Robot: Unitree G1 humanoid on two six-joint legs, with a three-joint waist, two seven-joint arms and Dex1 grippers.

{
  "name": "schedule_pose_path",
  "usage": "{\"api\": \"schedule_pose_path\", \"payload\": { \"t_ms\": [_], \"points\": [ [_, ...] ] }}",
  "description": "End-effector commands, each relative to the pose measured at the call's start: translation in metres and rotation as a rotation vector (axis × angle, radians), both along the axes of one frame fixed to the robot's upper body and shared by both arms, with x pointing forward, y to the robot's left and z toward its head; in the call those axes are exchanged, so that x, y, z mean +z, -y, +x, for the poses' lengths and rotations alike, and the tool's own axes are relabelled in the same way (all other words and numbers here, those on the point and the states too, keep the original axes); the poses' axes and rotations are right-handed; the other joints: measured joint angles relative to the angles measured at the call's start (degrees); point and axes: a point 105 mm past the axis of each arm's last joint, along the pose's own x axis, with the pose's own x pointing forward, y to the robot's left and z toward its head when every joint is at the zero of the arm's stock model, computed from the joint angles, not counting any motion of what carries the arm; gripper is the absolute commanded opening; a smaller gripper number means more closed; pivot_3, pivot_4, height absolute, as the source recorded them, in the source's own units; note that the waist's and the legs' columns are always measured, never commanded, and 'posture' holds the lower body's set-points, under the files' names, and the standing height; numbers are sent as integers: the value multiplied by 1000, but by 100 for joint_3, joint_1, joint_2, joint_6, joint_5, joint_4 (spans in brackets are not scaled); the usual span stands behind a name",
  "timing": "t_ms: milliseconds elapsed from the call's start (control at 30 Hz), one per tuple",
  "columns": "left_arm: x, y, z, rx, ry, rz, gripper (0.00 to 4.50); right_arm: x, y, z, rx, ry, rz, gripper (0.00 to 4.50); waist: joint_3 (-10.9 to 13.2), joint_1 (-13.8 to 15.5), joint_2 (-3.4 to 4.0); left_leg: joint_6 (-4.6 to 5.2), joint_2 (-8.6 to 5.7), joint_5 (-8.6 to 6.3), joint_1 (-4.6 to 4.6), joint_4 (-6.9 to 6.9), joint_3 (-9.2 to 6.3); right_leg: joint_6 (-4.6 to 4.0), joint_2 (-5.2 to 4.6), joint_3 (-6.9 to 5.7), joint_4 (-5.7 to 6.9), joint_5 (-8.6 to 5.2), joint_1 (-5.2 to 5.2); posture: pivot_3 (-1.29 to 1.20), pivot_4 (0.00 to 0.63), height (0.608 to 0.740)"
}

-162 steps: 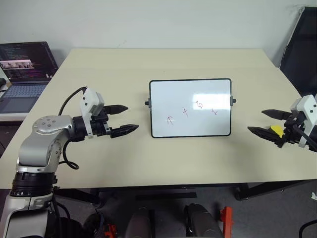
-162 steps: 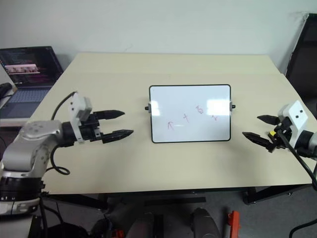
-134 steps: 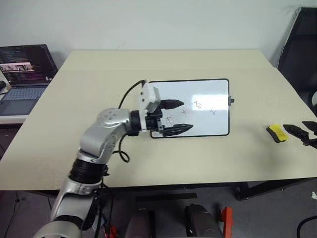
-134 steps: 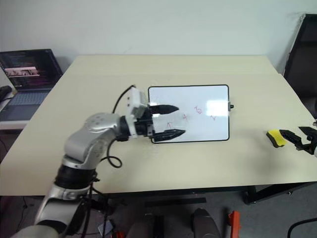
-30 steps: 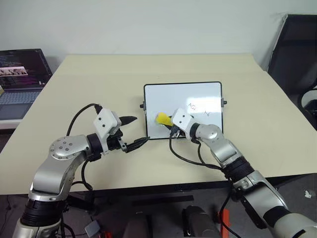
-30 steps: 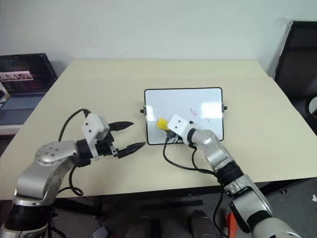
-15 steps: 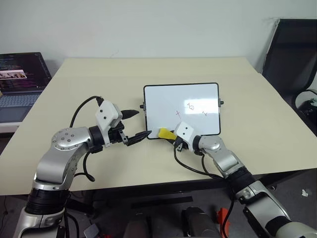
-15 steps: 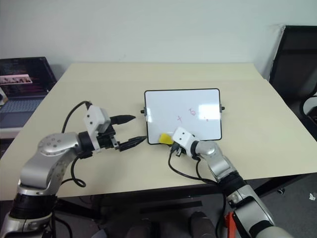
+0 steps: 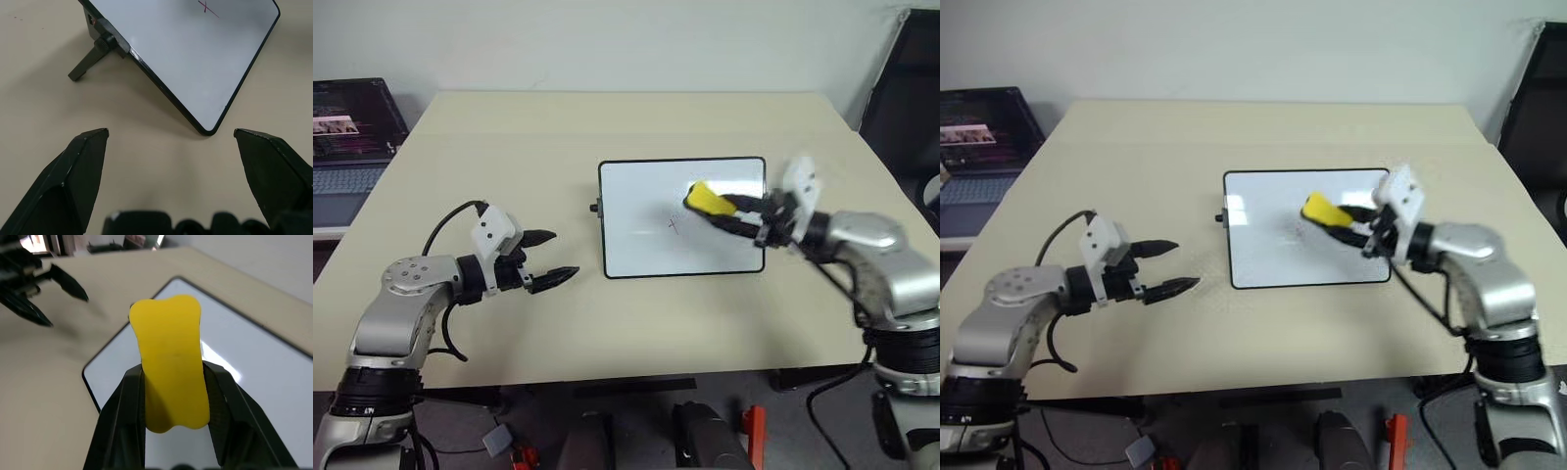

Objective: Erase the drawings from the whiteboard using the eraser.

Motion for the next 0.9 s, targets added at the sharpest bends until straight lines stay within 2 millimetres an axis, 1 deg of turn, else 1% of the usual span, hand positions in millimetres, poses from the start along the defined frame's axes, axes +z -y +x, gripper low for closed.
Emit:
{"api": "schedule_pose_path", "payload": {
  "t_ms": [33, 67, 100, 200, 267, 333, 467, 567, 667, 900],
  "points": [
    [26, 21, -1, -86, 85, -57, 4500, 35, 13, -14, 28, 72, 59, 1275, 1, 27, 1, 0, 0, 0, 3, 1, 1, 0, 0, 0, 0, 0, 4, 0, 150, 740],
    [28, 27, -1, -107, 89, -69, 4500, 38, 19, -14, 18, 76, 69, 1275, 3, 38, 2, 0, -1, 0, 3, 6, 1, 1, 0, 0, -3, -1, 8, 0, 150, 740],
    [30, 33, -3, -133, 88, -68, 4500, 38, 28, -13, -11, 78, 57, 1275, 5, 44, 2, 0, -2, 0, 2, 11, 3, 2, 0, 2, -4, -1, 11, 0, 150, 740],
    [35, 45, -10, -189, 97, -61, 4500, 29, 51, -9, -80, 67, -7, 1275, 5, 46, 2, 0, -3, 0, 5, 25, 6, 9, 0, 6, -7, -3, 20, 0, 150, 740],
    [41, 48, -11, -197, 115, -61, 4500, 27, 63, -10, -103, 54, -17, 1275, 6, 46, 1, 0, -1, 0, 10, 31, 6, 11, 1, 7, -5, -4, 26, 0, 150, 740],
    [49, 48, -14, -201, 139, -40, 4500, 19, 80, -10, -145, 34, -58, 1274, 8, 45, 4, 1, -1, 1, 13, 32, 6, 21, 4, 9, 1, -10, 26, 0, 150, 740],
    [61, 48, -18, -207, 167, -19, 4500, 6, 108, -7, -216, 1, -101, 1274, 9, 31, 5, 1, 0, 1, 17, 37, 9, 33, 8, 15, 6, -14, 28, 0, 150, 740],
    [63, 48, -18, -204, 168, -16, 4500, 3, 117, -5, -242, -5, -102, 1274, 9, 8, 5, 2, 1, 1, 23, 39, 13, 37, 11, 21, 9, -11, 30, 0, 150, 740],
    [61, 50, -21, -207, 159, -18, 4500, 1, 127, -2, -279, 0, -102, 1273, 9, -5, 7, 2, 1, 2, 26, 41, 16, 38, 12, 25, 14, -11, 30, 0, 150, 740],
    [57, 50, -21, -190, 150, -26, 4500, -6, 135, -3, -292, -28, -149, 1273, 10, 6, 7, 2, 2, 2, 24, 41, 15, 37, 12, 24, 14, -9, 30, 0, 150, 740]
  ]
}}
